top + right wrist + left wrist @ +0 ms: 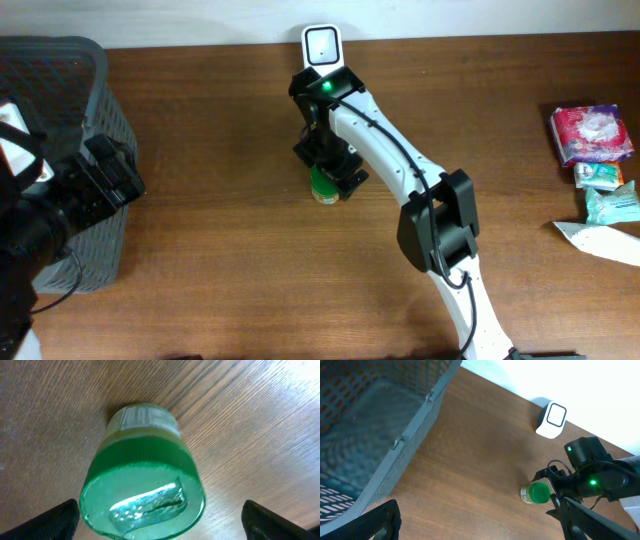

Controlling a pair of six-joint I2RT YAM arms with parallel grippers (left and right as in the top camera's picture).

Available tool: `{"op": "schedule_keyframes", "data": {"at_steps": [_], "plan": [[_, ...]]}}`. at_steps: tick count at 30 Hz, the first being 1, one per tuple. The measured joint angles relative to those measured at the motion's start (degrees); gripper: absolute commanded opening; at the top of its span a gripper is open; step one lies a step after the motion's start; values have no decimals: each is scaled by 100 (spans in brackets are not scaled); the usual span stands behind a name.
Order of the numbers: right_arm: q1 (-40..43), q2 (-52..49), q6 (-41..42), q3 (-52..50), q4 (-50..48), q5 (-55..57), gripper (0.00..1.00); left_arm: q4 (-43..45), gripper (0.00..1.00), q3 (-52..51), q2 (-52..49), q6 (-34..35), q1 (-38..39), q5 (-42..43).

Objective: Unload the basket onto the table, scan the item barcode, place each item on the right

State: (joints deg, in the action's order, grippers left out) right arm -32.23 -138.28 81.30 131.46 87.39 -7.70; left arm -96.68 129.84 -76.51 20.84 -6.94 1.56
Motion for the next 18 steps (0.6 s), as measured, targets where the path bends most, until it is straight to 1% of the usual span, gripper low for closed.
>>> {"op": "schedule_keyframes", "data": {"at_steps": [15,18], "plan": [[-57,-120,118,-9,-164,529,99,0,99,0,0,0,0,0],[-57,-120,-232,-13,-455,535,99,0,99,0,0,0,0,0]]}}
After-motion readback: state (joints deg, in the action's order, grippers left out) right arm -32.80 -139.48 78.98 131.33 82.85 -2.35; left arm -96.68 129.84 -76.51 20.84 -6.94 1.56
